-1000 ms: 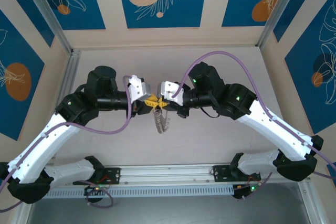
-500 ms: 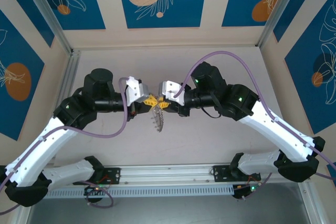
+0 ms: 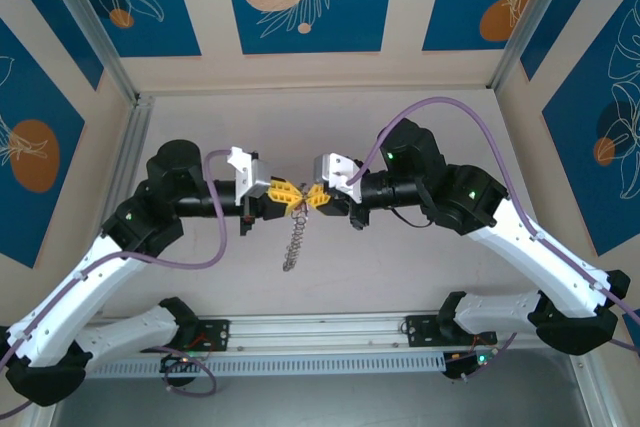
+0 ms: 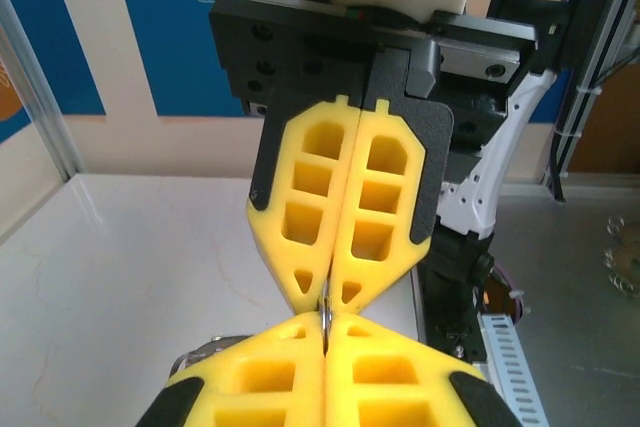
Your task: Put the keys on the keyring
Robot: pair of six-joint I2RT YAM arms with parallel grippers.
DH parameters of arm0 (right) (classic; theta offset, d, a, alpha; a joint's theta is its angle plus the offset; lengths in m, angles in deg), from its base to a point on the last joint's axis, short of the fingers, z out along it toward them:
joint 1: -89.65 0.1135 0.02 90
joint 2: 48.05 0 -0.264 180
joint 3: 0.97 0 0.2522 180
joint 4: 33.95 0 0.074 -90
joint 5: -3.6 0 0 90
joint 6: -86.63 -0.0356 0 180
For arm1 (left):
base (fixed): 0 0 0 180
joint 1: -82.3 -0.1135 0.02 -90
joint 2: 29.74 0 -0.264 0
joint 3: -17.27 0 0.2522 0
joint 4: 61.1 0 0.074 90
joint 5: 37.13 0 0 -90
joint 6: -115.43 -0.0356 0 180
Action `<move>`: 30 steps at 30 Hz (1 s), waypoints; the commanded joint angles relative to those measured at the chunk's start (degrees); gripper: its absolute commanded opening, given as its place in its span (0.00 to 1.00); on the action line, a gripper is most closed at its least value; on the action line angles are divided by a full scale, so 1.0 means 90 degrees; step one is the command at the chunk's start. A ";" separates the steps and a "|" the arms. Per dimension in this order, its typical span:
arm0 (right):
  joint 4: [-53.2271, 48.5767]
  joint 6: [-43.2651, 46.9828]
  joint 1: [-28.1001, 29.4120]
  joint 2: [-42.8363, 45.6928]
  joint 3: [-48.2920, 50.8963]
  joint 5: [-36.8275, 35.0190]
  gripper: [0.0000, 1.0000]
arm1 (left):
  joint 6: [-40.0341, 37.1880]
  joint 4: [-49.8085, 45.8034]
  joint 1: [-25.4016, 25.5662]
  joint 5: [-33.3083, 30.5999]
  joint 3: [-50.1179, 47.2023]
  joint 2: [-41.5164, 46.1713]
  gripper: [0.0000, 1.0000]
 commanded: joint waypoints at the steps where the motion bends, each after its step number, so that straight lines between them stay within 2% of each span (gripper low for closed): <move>1: 0.0040 -0.0170 -0.0082 -0.0015 0.0072 0.0069 0.04 | 0.0672 0.1421 -0.0038 0.0625 -0.0217 0.0241 0.00; 6: 0.0250 -0.0212 -0.0095 0.0062 0.0162 0.0480 0.21 | 0.1087 0.2281 -0.0067 0.0740 -0.0536 0.0270 0.00; 15: 0.0395 -0.0307 -0.0217 0.0131 0.0268 0.0713 0.17 | 0.1649 0.3236 -0.0170 0.0962 -0.0801 0.0290 0.00; 23: 0.0735 -0.0447 -0.0271 0.0468 0.0417 0.0424 0.30 | 0.1816 0.3467 -0.0234 0.1004 -0.0878 0.0234 0.00; 30: 0.0865 -0.0668 -0.0270 0.0715 0.0288 0.0068 0.30 | 0.1984 0.3754 -0.0253 0.1025 -0.0976 0.0125 0.00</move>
